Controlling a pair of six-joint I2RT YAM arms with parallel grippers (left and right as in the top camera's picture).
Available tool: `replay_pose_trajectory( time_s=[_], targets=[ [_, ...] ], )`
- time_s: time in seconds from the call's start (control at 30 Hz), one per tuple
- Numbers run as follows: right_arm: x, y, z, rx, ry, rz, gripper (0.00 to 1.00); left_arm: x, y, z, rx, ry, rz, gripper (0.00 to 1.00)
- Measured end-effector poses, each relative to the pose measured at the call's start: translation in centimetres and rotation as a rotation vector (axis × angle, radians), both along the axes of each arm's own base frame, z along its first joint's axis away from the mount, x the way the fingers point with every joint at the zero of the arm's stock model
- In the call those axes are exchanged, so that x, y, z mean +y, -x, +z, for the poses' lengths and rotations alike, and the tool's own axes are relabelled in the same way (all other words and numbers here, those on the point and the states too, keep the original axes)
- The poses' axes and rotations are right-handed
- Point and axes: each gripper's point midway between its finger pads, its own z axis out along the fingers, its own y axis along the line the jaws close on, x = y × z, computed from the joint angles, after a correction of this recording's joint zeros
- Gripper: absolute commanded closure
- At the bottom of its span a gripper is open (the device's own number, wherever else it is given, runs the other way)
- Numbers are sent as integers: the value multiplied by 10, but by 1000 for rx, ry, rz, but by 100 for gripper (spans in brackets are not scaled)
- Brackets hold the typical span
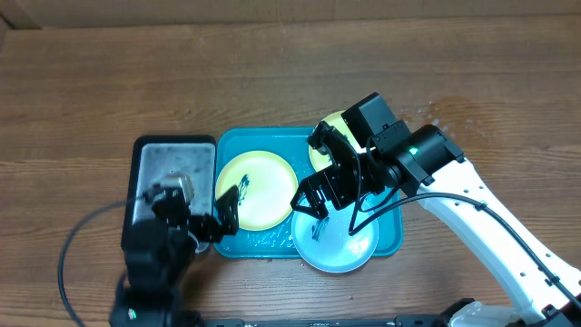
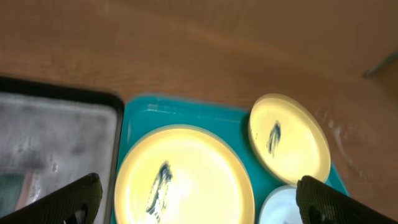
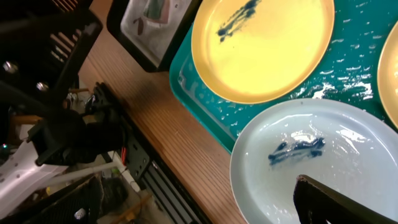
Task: Clean dirty plates on tray and stack at the side
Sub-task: 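Move the right gripper over the teal tray toward the yellow plate, then grip the left yellow plate's rim with the right gripper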
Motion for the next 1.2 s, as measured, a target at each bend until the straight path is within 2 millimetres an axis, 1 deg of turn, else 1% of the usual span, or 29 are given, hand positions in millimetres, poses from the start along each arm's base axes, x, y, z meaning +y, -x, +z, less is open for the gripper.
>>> replay_pose_trajectory(
  time_s=[0.17,0.23,0.33,0.4,0.43,0.53,0.57,0.6,0.67,0.77,0.83,0.9,0.97,1.03,1.1,1.2],
  targets=[
    [0,-3,0,-17,3,-4,0,-2,-32,12,267,-26,-8,0],
    [-2,-8,-1,-34,19,-18,0,-2,-43,15,371,-39,-14,0],
    [-6,-13,-5,-59,53,-38,0,-3,-56,18,454,-49,-20,0],
    [-6,-16,-6,-71,66,-51,0,-5,-67,15,487,-50,-30,0],
    [-5,-18,-7,-74,73,-60,0,-5,-68,9,514,-52,-32,0],
    [-4,-27,-17,-70,106,-99,1,-4,-62,-14,610,-63,-36,0],
    [-1,-33,-26,-56,123,-129,0,-3,-61,-22,645,-68,-33,0],
    [1,-37,-34,-37,136,-144,0,-2,-60,-25,660,-72,-28,0],
    [6,-44,-51,4,156,-173,0,5,-56,-29,687,-85,8,0],
    [16,-52,-80,64,177,-187,0,24,-49,-33,728,-112,106,0],
    [26,-55,-98,97,175,-180,0,36,-45,-32,738,-129,166,0],
    [36,-55,-110,118,165,-166,0,47,-42,-28,731,-143,213,0],
    [44,-54,-116,127,152,-153,0,54,-40,-22,715,-153,246,0],
    [53,-53,-118,126,135,-142,0,57,-37,-18,702,-160,263,0],
    [58,-53,-119,122,123,-140,0,59,-35,-16,702,-164,273,0],
    [60,-56,-123,126,130,-161,0,60,-32,-17,713,-170,280,0]
  ],
)
